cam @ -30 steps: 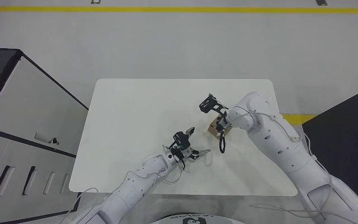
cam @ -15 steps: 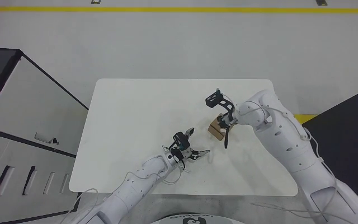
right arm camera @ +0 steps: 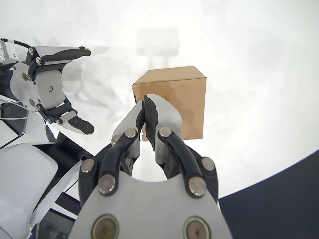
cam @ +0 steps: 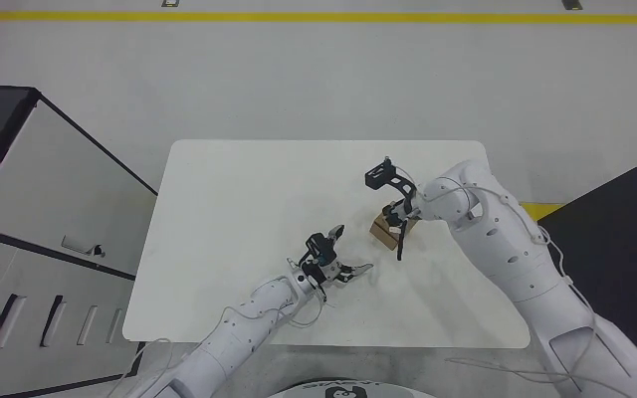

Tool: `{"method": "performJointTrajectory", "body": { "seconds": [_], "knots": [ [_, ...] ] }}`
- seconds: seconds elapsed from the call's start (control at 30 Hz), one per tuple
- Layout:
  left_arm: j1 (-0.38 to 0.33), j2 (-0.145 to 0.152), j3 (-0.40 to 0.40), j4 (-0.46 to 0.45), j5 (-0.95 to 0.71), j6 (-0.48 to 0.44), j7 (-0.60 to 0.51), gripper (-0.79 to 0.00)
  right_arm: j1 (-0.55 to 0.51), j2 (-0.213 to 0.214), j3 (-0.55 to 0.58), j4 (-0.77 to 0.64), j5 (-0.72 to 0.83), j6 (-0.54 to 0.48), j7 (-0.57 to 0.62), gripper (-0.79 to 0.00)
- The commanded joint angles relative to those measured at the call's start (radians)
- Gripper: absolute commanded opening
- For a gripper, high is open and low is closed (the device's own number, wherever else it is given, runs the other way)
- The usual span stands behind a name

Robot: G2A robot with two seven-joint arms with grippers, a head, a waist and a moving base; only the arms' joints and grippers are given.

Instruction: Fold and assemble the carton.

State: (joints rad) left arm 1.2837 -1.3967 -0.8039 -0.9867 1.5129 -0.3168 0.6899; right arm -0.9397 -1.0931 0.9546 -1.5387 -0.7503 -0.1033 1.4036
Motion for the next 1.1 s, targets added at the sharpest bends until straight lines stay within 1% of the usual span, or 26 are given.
{"method": "performJointTrajectory", "body": {
  "seconds": [0.0, 0.27, 0.43, 0.5, 1.07],
  "knots": [
    [0.019, 0.012, -0.019, -0.03, 0.008, -0.01, 0.001, 0.0, 0.001, 0.0, 0.0, 0.004, 0.007, -0.003, 0.0, -0.785],
    [0.122, 0.068, -0.12, -0.19, 0.053, -0.054, -0.035, 0.0, 0.002, 0.001, 0.0, 0.015, 0.023, -0.009, -0.006, -0.785],
    [0.179, 0.094, -0.174, -0.28, 0.072, -0.073, -0.057, 0.0, 0.003, 0.002, -0.002, 0.019, 0.028, -0.011, -0.008, -0.785],
    [0.191, 0.102, -0.186, -0.302, 0.079, -0.099, -0.056, 0.0, 0.003, 0.002, -0.002, 0.02, 0.03, -0.012, -0.009, -0.785],
    [0.191, 0.102, -0.186, -0.302, 0.079, -0.099, -0.056, 0.0, -0.009, 0.005, -0.011, 0.029, 0.034, -0.014, -0.025, -0.785]
  ]
}}
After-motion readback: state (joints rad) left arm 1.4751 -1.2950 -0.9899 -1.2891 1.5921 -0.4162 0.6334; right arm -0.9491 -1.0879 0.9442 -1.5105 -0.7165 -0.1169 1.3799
